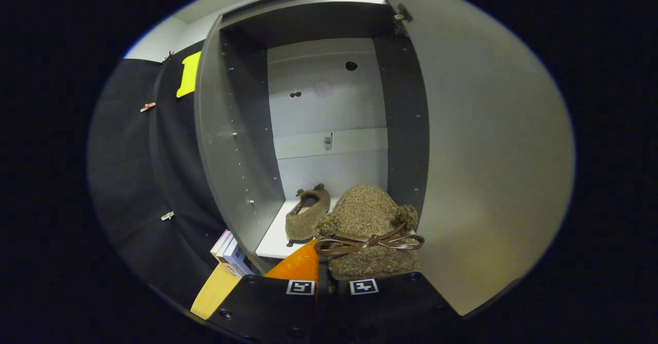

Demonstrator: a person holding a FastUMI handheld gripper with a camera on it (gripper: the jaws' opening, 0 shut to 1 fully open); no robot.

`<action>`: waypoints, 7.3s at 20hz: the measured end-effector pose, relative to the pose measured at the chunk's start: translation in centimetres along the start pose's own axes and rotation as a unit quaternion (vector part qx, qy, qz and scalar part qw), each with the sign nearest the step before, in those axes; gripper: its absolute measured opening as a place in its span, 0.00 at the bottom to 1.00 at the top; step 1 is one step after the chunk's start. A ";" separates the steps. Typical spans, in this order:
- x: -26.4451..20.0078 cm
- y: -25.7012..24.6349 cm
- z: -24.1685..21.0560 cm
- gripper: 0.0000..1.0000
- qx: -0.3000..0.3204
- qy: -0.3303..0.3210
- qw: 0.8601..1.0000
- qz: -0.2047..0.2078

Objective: Open the shoe cabinet door, grab the shoes and put them into the shoe cabinet, then close the shoe cabinet door.

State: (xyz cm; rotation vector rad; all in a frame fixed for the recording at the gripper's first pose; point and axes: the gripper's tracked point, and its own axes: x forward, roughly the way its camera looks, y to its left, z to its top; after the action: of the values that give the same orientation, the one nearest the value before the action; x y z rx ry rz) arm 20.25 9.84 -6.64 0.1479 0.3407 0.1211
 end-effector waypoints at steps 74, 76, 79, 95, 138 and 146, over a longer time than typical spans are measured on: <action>-26.2 -3.9 2.0 0.98 -0.031 -0.119 0.992 0.006; -28.4 -6.6 2.0 0.98 -0.026 -0.119 0.993 -0.009; -30.9 -10.7 2.4 0.98 -0.030 -0.122 0.991 -0.034; -26.3 -27.5 3.0 0.98 0.012 -0.095 0.991 -0.090; -18.0 2.4 -1.8 0.98 0.021 -0.014 0.992 0.122; -18.8 2.3 -0.5 0.98 -0.004 -0.039 0.992 0.118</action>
State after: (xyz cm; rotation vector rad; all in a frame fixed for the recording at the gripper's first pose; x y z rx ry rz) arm 2.29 9.52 -0.68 0.1838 0.2432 0.3492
